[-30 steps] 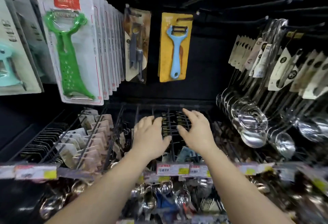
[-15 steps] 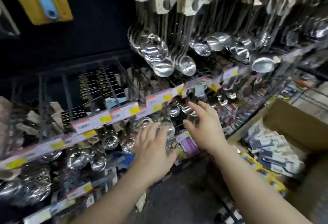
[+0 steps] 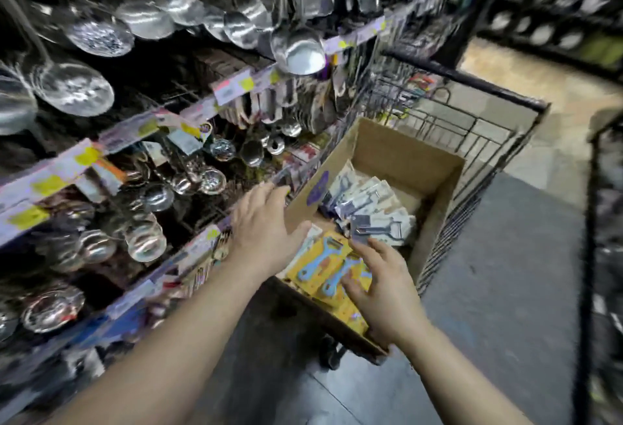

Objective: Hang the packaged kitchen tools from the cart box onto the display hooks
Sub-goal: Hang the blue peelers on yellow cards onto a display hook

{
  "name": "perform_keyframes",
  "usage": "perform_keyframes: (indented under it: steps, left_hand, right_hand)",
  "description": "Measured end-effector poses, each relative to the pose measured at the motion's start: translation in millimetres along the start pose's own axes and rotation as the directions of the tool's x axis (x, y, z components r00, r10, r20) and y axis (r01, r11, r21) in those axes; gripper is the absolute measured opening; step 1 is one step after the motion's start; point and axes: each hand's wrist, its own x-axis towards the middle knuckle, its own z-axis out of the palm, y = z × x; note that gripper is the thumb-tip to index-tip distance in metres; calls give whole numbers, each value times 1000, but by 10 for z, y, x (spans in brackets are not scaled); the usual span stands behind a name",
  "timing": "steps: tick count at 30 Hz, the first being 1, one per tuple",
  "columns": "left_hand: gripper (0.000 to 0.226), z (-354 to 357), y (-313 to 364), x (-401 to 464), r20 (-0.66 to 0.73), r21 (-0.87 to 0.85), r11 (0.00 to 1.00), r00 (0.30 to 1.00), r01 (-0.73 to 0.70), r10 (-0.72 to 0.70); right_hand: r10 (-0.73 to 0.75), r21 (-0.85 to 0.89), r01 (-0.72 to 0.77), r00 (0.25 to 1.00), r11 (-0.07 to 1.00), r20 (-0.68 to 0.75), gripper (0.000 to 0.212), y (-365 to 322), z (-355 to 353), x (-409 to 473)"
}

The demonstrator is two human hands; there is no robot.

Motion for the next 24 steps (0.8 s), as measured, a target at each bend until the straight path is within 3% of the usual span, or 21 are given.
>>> perform_keyframes:
  steps: [4, 8, 11, 15, 24]
  left_hand:
    - [71, 328, 118, 36, 129, 32, 998, 990, -63, 58]
    - [88, 656, 42, 86, 229, 66, 992, 969, -106, 88]
    - [74, 810, -57, 243, 377, 71, 994, 925, -80, 48]
    - [72, 1005, -215, 579, 474, 76, 991, 878, -113, 64]
    - [69, 1785, -356, 1601, 651, 47, 986, 754, -158, 89]
  right_hand:
    - [144, 13, -144, 989, 989, -16, 63, 360, -70, 281]
    - [253, 70, -250, 967, 966, -31, 62, 590, -68, 623]
    - [319, 91, -314, 947, 945, -43, 60, 727, 2, 894]
    - [412, 111, -408, 911, 906, -19, 60, 859, 192, 1180]
    - [655, 145, -667, 745, 731, 121, 57, 1069, 866, 1317]
